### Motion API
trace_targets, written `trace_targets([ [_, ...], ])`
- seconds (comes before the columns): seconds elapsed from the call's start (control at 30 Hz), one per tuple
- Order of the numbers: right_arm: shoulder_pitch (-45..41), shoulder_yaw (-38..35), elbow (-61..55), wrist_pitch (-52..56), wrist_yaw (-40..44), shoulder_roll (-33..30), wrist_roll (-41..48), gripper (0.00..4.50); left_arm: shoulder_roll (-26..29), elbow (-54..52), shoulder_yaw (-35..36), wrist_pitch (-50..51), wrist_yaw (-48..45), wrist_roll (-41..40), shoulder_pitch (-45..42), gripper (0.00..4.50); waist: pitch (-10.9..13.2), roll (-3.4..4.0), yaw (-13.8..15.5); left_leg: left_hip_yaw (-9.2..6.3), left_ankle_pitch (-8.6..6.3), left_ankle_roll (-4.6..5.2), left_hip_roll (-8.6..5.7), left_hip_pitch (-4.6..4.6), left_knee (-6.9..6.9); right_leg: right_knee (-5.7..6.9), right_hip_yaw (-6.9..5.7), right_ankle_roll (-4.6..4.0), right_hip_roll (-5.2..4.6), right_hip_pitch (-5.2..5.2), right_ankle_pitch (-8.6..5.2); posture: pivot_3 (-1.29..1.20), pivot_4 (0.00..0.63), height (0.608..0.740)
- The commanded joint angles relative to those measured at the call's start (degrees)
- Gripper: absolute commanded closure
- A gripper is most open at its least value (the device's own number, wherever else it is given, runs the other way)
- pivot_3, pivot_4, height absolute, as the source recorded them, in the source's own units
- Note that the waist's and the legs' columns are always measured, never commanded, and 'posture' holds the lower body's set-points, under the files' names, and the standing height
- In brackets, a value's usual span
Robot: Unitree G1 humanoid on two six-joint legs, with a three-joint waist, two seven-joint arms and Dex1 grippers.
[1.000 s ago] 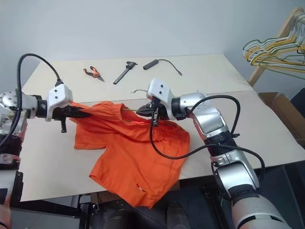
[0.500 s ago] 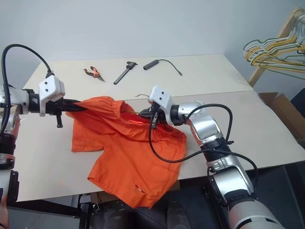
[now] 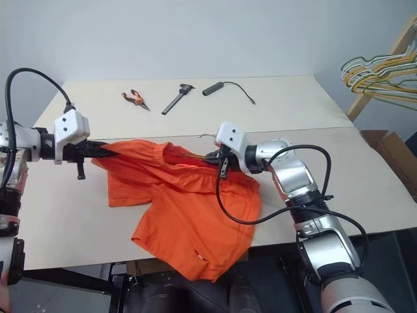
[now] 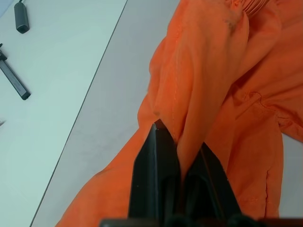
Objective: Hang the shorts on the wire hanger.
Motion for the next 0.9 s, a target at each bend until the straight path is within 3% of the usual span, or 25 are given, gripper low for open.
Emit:
trace_targets([
  [0.03,-3.32,-1.86,-4.53,2.18,1.87,-1.02,1.98,4.50,-0.08,-1.92,1.31,-0.03,1.29,-0.95,-0.12,4.47,0.00,0.00,-0.03,0.00,0.00,0.00,0.00,0.00,0.00,0.00,0.00,0.00,0.00,0.00,0.00,-0.04,0.048,0.740],
  [0.47,-11.48,-1.64,-6.03,9.84,9.95,-4.15,4.44,4.50,-1.02,-1.66,-1.09,1.04,2.65,1.43,0.67,4.47,-0.02,0.01,-0.19,0.01,0.00,0.00,0.00,0.00,0.00,0.00,0.00,0.00,0.00,-0.01,0.00,-0.08,0.034,0.740],
  [0.63,-17.25,-2.05,-0.96,11.78,11.47,-4.41,5.04,4.50,0.00,-5.85,-1.08,1.44,0.24,0.36,5.18,3.28,-0.07,0.03,-0.80,0.03,0.00,0.00,0.01,-0.01,0.00,0.01,0.00,0.00,0.00,-0.03,0.00,-0.09,0.030,0.740],
  [0.9,-24.32,-1.73,4.74,15.06,18.22,-5.64,6.24,4.50,2.00,-6.65,1.02,0.14,2.88,0.73,6.62,0.67,-0.12,0.01,-1.72,0.03,0.00,0.00,0.00,-0.02,0.01,0.03,0.00,0.00,-0.04,-0.04,0.01,-0.09,0.027,0.740],
])
